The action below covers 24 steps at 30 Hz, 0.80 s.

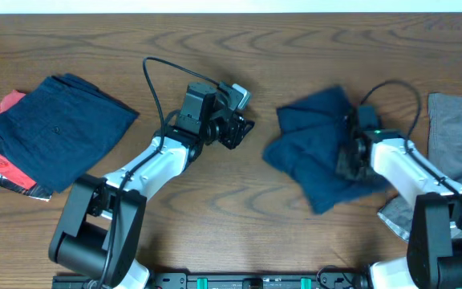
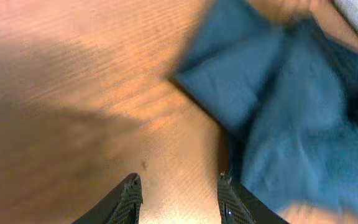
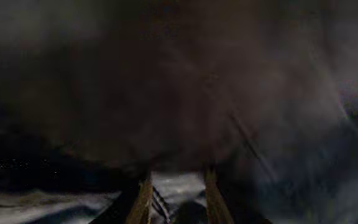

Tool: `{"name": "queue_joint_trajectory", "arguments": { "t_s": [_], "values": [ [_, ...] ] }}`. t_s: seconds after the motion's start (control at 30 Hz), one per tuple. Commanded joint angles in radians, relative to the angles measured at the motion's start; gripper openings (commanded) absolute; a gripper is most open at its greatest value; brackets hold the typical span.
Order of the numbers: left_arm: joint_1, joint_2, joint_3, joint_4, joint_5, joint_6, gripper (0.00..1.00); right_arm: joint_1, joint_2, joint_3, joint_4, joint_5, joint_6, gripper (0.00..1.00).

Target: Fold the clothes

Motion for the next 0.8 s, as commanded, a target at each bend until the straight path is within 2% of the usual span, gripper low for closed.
{"name": "queue_joint_trajectory", "arguments": {
  "t_s": [0.0,0.1,0.23,0.33,0.5,0.73,0.77],
  "values": [
    [0.001,0.002,0.003,-0.074,0.015,-0.009,0.42,-0.035,0.013,0.09,0.079,0.096,-0.063,0.31],
    [0.001,0.002,0.003,-0.164,0.015,-0.009,0.43,-0.03,0.012,0.211,0.089,0.011,-0.094,0.34],
    [0.001,0.002,0.003,-0.22,0.015,-0.009,0.52,-0.023,0.012,0.312,0.132,-0.119,-0.147,0.32],
    [0.001,0.002,0.003,-0.237,0.015,-0.009,0.57,-0.016,0.016,0.32,0.185,-0.184,-0.159,0.33],
    [0.002,-0.008,0.003,-0.251,0.037,-0.009,0.68,0.013,0.073,0.302,0.179,-0.247,-0.199,0.35],
    [0.004,-0.092,0.003,-0.267,0.037,-0.009,0.71,0.068,0.232,0.295,0.163,-0.277,-0.204,0.38],
    [0.004,-0.108,0.003,-0.27,0.034,-0.009,0.78,0.078,0.25,0.295,0.156,-0.288,-0.204,0.38]
  ]
}}
